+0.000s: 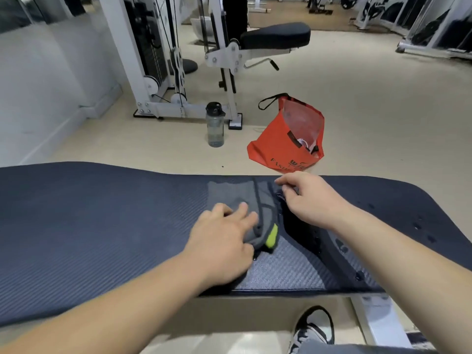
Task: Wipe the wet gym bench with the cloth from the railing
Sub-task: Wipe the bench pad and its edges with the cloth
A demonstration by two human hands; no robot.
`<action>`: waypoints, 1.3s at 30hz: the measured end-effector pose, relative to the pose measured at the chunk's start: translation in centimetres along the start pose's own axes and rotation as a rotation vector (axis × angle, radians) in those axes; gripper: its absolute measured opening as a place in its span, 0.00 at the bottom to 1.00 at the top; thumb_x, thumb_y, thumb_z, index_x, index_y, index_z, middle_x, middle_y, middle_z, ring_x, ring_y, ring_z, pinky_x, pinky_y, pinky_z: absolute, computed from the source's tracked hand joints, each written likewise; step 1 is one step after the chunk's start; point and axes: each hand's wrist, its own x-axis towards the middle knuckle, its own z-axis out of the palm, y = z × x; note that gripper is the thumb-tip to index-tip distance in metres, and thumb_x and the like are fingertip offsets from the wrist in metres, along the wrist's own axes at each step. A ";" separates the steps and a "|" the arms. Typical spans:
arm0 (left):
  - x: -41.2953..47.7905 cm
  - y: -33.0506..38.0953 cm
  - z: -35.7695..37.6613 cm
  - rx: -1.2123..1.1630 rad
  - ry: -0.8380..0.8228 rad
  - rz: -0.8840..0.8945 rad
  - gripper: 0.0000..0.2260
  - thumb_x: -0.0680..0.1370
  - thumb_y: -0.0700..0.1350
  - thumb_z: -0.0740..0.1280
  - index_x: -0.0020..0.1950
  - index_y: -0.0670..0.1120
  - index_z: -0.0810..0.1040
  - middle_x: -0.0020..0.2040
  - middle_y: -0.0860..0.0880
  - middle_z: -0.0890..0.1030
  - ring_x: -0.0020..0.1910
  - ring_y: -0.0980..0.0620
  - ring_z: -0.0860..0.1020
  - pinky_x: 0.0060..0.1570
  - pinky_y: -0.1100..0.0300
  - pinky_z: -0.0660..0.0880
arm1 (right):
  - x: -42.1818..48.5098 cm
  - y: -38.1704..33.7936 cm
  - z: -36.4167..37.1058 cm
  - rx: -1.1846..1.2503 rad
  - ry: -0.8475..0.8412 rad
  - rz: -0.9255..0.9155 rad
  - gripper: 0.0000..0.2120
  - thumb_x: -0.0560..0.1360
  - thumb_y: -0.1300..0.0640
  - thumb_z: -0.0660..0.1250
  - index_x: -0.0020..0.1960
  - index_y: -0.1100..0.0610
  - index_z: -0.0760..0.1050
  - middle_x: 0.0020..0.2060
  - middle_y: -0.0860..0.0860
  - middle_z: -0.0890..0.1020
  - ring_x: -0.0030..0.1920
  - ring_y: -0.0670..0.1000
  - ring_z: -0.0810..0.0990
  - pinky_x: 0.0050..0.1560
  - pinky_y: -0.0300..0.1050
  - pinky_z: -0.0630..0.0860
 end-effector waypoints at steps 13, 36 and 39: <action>-4.9 1.6 0.1 0.133 0.015 -0.031 0.26 0.76 0.60 0.56 0.72 0.49 0.64 0.61 0.45 0.66 0.62 0.44 0.64 0.52 0.49 0.75 | -0.4 1.6 -0.4 -0.062 -0.034 0.138 0.18 0.82 0.56 0.59 0.68 0.54 0.79 0.68 0.53 0.82 0.69 0.56 0.77 0.70 0.52 0.74; 4.9 0.0 0.1 0.037 0.072 -0.319 0.26 0.80 0.60 0.56 0.74 0.49 0.67 0.64 0.43 0.66 0.64 0.39 0.66 0.61 0.44 0.72 | -0.4 5.4 -1.7 0.127 0.075 0.169 0.18 0.83 0.60 0.59 0.67 0.53 0.81 0.65 0.51 0.83 0.66 0.53 0.78 0.60 0.39 0.68; 5.7 4.2 1.0 -0.028 0.067 -0.080 0.26 0.79 0.60 0.57 0.75 0.51 0.64 0.63 0.45 0.65 0.64 0.41 0.66 0.61 0.44 0.73 | -0.8 5.9 -2.1 0.128 0.074 0.132 0.18 0.83 0.60 0.59 0.68 0.53 0.81 0.65 0.51 0.83 0.67 0.52 0.78 0.62 0.39 0.68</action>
